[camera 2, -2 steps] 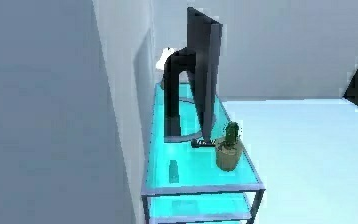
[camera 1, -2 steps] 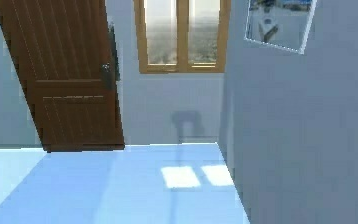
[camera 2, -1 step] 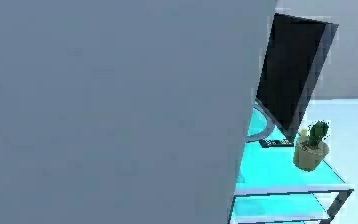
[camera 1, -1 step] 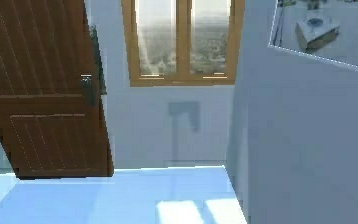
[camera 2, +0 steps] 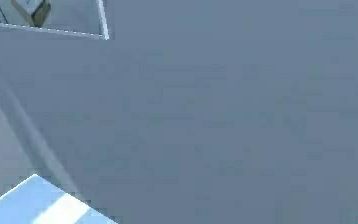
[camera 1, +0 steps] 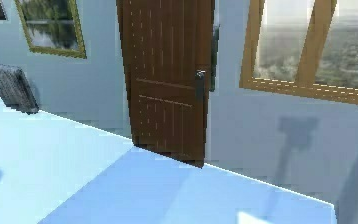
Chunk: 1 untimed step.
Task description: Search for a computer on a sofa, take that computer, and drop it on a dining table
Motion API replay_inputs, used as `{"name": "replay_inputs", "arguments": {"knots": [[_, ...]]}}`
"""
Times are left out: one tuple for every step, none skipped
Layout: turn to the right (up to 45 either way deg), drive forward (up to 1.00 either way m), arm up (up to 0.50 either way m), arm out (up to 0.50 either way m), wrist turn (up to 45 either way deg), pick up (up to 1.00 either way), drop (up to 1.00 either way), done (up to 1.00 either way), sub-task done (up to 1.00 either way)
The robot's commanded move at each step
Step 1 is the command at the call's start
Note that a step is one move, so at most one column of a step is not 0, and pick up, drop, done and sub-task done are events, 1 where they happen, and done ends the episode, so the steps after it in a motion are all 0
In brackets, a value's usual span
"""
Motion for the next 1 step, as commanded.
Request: {"name": "replay_inputs", "arguments": {"knots": [[0.0, 0.65, 0.0, 0.0, 0.0, 0.0, 0.0, 0.0, 0.0]]}}
